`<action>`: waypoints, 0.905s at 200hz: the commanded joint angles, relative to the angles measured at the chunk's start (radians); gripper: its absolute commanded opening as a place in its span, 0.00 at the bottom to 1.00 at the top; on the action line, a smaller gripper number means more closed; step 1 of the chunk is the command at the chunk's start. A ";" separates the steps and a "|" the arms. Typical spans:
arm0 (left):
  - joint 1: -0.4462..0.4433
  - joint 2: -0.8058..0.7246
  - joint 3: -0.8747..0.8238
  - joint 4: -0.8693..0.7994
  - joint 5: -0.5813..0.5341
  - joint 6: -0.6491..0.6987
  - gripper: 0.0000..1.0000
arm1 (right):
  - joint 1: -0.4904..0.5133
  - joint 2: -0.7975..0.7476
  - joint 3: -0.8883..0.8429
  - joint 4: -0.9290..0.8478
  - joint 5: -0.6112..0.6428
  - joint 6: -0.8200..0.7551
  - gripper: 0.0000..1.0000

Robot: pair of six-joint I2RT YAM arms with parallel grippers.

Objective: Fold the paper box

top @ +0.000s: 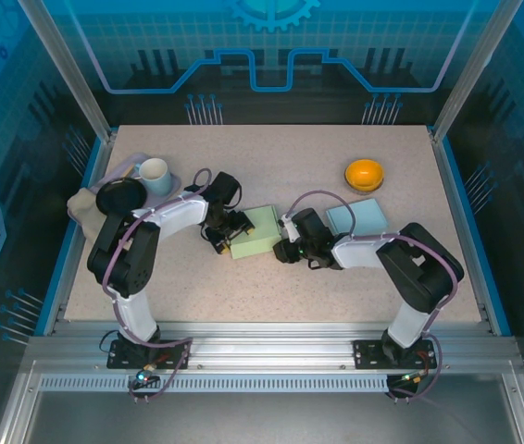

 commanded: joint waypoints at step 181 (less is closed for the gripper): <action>-0.004 0.113 -0.108 -0.062 -0.069 -0.003 0.74 | 0.006 0.187 0.085 0.154 0.176 -0.055 0.41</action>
